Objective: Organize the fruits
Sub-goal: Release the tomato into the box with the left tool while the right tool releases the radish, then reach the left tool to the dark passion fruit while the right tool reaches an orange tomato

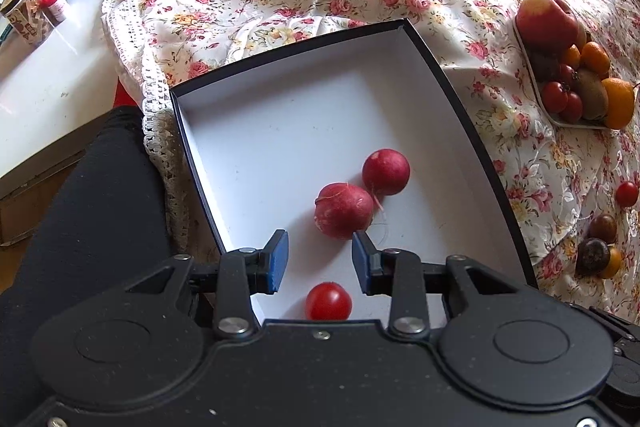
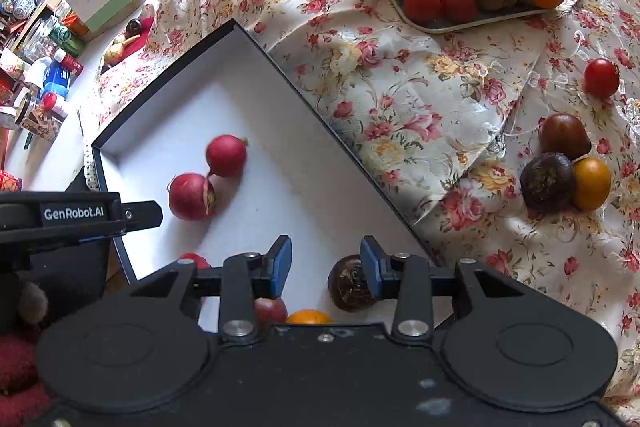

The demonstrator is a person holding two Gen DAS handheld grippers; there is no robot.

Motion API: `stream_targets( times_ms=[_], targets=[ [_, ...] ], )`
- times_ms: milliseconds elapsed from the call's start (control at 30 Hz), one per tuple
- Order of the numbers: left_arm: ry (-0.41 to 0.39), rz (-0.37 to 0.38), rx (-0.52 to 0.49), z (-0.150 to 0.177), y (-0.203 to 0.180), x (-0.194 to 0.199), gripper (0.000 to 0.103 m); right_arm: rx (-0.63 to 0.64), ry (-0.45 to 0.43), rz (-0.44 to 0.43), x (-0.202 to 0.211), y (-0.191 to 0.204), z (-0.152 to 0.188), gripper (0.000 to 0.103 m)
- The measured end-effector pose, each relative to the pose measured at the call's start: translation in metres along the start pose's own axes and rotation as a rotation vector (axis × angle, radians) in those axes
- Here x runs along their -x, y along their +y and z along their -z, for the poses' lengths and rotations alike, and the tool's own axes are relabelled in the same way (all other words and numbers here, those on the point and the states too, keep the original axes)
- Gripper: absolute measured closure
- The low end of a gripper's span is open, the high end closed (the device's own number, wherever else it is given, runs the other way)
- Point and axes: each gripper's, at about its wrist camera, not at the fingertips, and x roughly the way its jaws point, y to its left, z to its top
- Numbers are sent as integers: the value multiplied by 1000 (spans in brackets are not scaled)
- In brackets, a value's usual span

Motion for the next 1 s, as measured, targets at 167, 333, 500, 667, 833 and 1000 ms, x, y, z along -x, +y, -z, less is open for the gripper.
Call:
stream_targets(
  times_ms=[167,333,500,667,833,1000],
  targets=[
    [-1,-4,-3,0,0,0,60,6,15,4,-4,0,5,63],
    [2,-24,-18,2,-2,-2,60,4,28,14,-6,-2,9,63],
    [22,-31,-50,5,-7,-5,60,-2,32,15,1,-8,12,63],
    [52,-33,-115,11,-19,-11,60,-1,33,1,16,-19,11,63],
    [52,-44,-180,16,-30,-11,60,-15,-10,18,44,-47,1,62],
    [65,-20,-206,18,-37,-12,60,-101,-104,105,71,-99,-13,60]
  ],
)
